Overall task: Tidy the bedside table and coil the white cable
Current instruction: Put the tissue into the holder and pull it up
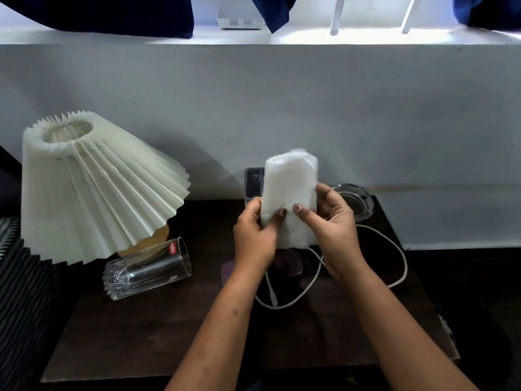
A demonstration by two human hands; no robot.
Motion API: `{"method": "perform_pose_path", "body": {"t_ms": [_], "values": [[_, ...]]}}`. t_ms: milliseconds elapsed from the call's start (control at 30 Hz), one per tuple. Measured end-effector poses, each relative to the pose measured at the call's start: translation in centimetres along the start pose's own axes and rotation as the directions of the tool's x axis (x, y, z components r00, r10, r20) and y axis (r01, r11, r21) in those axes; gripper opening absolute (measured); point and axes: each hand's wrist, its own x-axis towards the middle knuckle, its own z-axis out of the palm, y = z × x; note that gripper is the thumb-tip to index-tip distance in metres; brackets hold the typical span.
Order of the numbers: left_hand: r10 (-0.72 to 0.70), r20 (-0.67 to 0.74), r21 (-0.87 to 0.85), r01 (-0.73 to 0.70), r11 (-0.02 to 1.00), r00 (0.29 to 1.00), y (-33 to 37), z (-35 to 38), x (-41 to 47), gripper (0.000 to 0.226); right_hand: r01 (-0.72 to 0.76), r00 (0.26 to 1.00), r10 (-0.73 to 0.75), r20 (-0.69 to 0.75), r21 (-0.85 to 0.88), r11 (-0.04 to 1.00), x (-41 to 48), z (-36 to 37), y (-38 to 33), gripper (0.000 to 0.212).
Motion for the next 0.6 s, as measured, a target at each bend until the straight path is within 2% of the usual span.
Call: {"method": "perform_pose_path", "body": {"t_ms": [100,200,267,333,400,467,533,600], "values": [[-0.022,-0.074,-0.004,0.022,1.000,0.997,0.2,-0.1,0.0,0.015,-0.039,0.998,0.047,0.049,-0.152,0.988,0.0,-0.2,0.8,0.053],[-0.021,-0.109,0.071,0.029,0.997,0.994,0.4,0.3,-0.3,0.031,0.081,0.997,-0.074,0.034,-0.442,0.893,-0.2,-0.1,1.5,0.054],[-0.017,-0.080,0.118,0.026,0.993,0.997,0.5,1.0,-0.6,0.046,0.167,0.982,-0.190,0.012,-0.537,0.827,-0.3,0.3,1.4,0.049],[0.002,-0.001,0.083,-0.002,0.997,1.000,0.7,2.1,-1.3,0.055,0.242,0.956,-0.294,0.004,-0.575,0.782,-0.4,0.6,1.5,0.042],[0.007,0.075,-0.053,-0.003,0.999,0.997,0.7,3.5,-2.0,0.057,0.302,0.930,-0.367,0.018,-0.606,0.736,-0.5,0.7,1.4,0.037],[-0.001,0.114,-0.117,0.015,0.993,0.994,0.5,4.6,-2.5,0.063,0.351,0.913,-0.403,0.062,-0.624,0.698,-0.5,0.6,1.2,0.035],[-0.015,0.117,-0.137,0.031,0.990,0.993,0.4,4.9,-2.6,0.075,0.346,0.924,-0.374,0.077,-0.581,0.736,-0.3,0.3,1.2,0.031],[-0.018,0.109,-0.154,0.034,0.987,0.994,0.3,4.6,-2.4,0.085,0.273,0.959,-0.276,0.068,-0.492,0.827,0.0,0.0,1.6,0.022]]}}
